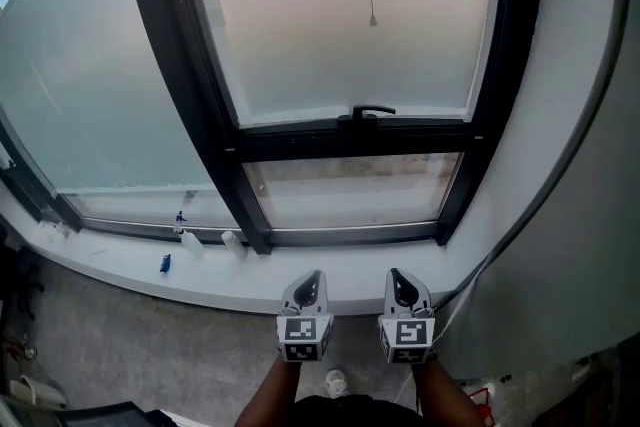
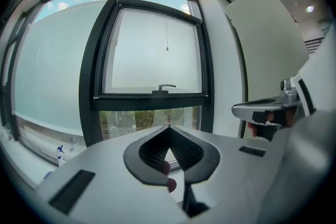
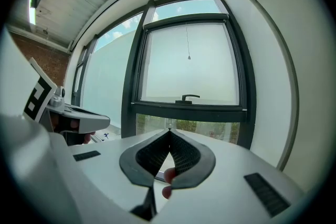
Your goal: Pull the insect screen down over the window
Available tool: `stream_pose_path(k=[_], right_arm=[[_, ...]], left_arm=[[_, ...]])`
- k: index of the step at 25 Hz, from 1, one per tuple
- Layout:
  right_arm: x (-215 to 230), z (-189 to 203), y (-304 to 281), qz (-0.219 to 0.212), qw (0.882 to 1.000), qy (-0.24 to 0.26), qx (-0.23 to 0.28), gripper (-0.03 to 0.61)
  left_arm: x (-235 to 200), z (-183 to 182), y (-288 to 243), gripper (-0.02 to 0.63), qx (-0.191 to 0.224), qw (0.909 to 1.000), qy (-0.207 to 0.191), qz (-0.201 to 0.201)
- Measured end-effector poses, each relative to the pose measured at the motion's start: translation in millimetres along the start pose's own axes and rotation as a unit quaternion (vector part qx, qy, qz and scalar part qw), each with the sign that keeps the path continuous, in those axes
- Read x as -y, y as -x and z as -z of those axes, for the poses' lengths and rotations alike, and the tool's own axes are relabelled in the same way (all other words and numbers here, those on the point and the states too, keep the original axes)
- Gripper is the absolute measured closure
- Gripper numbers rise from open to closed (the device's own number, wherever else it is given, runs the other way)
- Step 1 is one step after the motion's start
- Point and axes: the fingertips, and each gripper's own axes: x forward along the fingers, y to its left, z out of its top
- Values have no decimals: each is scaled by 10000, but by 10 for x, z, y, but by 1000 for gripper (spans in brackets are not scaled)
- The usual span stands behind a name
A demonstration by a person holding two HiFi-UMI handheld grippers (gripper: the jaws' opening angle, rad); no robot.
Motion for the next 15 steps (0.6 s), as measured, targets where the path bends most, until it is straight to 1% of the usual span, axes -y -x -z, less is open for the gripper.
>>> stream_pose_path(k=[5, 8, 12, 15], right_arm=[[-102, -67, -388, 39, 10000, 18, 10, 575], [-149, -104, -557, 74, 10000, 12, 29, 575], [-115, -121, -715, 132, 9999, 24, -2, 575], [-26, -103, -835, 212, 9998, -26, -47, 575]], left_arm=[[-280, -18, -274, 611, 3, 10000, 34, 81], [-427, -106, -407, 611, 75, 9999, 103, 61], [-482, -208, -591, 611, 124, 9997, 159, 151], [-515, -181, -759, 611, 86, 9997, 114, 200]])
